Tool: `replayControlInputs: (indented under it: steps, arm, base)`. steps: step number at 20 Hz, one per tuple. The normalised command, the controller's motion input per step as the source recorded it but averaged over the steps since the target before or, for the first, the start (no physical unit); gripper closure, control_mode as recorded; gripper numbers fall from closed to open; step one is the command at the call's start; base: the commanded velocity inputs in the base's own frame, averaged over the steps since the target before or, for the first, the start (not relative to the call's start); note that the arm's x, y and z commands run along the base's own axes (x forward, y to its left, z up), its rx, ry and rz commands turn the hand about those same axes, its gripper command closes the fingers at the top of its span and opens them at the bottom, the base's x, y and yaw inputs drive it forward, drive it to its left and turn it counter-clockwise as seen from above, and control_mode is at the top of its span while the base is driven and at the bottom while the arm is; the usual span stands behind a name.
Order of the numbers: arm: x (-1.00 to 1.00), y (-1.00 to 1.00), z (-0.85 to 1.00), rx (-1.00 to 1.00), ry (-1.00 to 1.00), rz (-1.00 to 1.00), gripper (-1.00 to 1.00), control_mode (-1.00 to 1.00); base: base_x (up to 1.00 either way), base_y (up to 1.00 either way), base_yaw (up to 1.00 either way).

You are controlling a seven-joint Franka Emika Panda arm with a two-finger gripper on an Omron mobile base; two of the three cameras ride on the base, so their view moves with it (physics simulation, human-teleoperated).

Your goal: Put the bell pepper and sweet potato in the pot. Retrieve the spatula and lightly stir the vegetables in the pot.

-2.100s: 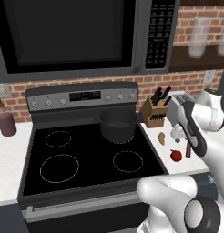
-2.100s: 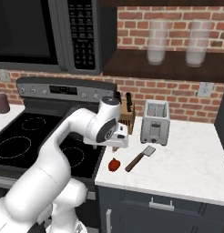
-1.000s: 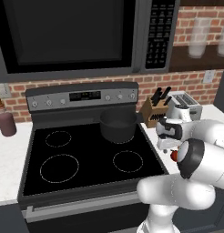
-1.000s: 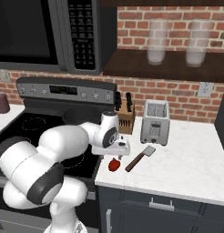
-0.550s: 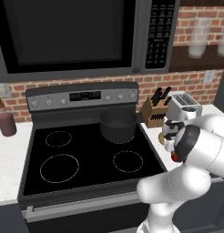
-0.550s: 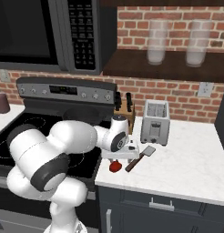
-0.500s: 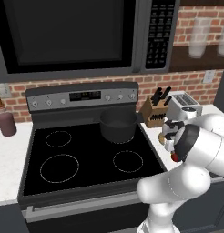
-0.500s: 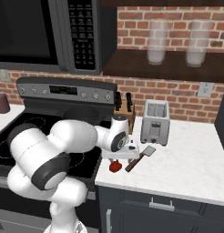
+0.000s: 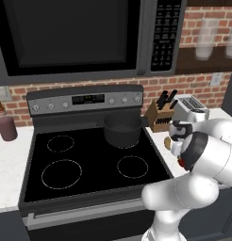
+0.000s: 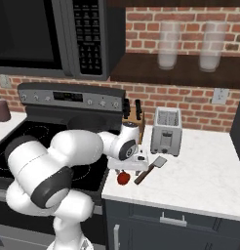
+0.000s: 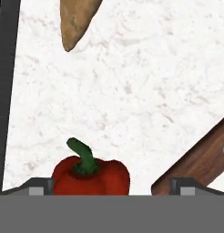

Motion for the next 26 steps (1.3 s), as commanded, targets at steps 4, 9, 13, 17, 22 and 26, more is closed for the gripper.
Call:
replayControlInputs:
  steps: [4,9,13,17,22,26]
  arm:
    - [-0.63,0.24,0.00,0.02,0.00,0.00,-1.00,-1.00]
    - [-0.28,0.25,0.00,0.00,0.00,0.00,-1.00,-1.00]
    - [0.11,0.11,-0.08,0.00,0.01,0.00,-1.00,-1.00]
    - [0.32,0.00,-0.22,0.00,0.00,0.00,-1.00,-1.00]
    - [0.19,-0.14,-0.21,0.00,0.00,0.00,-1.00,-1.00]
    - [0.16,-0.20,-0.15,0.00,0.00,0.00,-1.00,-1.00]
  base:
    - [0.00,0.00,0.00]
    - [0.00,0.00,0.00]
    - [0.00,0.00,0.00]
    - [0.00,0.00,0.00]
    - [0.00,0.00,0.00]
    - [0.00,0.00,0.00]
